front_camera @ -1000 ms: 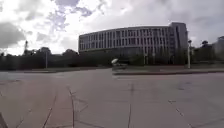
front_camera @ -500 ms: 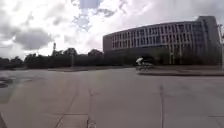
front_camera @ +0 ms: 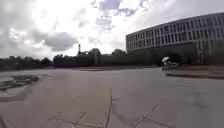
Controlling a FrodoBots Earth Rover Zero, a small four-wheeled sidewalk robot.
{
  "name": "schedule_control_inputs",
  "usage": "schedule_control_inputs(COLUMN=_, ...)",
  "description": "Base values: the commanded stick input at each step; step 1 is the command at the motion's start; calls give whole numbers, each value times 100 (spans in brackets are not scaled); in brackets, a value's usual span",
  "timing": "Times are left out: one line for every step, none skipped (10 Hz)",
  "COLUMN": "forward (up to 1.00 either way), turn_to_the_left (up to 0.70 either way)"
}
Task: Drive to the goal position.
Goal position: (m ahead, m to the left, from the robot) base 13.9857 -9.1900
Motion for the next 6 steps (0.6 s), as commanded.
schedule_control_inputs(forward=70, turn_to_the_left=0)
schedule_control_inputs(forward=70, turn_to_the_left=0)
schedule_control_inputs(forward=70, turn_to_the_left=0)
schedule_control_inputs(forward=70, turn_to_the_left=0)
schedule_control_inputs(forward=70, turn_to_the_left=0)
schedule_control_inputs(forward=70, turn_to_the_left=0)
